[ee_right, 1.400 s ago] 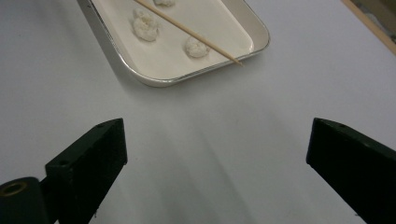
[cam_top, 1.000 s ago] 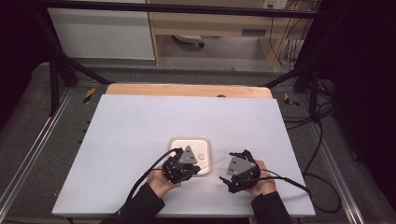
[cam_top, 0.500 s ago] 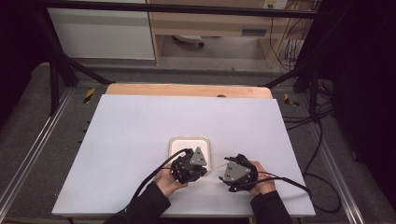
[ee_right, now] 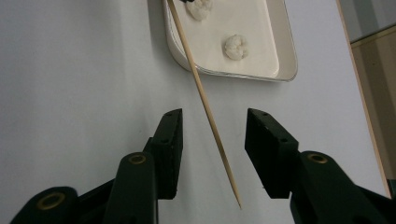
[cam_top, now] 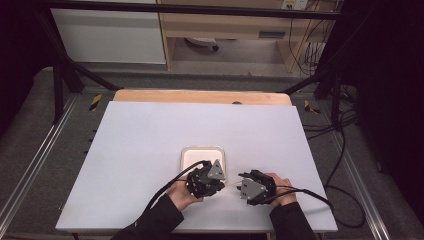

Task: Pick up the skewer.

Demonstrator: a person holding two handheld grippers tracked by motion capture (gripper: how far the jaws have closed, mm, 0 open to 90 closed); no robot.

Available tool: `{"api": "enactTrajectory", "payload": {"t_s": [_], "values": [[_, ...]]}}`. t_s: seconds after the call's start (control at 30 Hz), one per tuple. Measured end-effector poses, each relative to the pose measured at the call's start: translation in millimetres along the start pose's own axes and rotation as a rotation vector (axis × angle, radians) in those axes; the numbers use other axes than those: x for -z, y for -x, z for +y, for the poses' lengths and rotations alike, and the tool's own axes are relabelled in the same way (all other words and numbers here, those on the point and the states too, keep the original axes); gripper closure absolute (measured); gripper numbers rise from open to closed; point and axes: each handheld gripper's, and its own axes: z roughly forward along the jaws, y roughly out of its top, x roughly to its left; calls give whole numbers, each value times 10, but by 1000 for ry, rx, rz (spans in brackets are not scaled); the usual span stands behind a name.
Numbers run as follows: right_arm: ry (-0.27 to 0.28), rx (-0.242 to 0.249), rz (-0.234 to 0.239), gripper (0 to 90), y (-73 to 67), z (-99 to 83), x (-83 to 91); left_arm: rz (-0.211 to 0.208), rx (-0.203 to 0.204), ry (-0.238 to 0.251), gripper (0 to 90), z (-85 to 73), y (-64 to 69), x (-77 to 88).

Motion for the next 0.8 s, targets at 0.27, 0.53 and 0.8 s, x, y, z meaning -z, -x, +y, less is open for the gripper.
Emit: {"api": "enactTrajectory", "payload": {"t_s": [0.27,0.53,0.8], "values": [[-28,89,3,664,-13,-23,-21,-4,-16,-18,886,-10,0,-1],[-37,142,14,774,-33,-28,-28,-14,-22,-18,887,-14,8,-8],[-42,181,32,857,-42,-37,-17,-26,-28,-21,886,-15,-1,-20]]}}
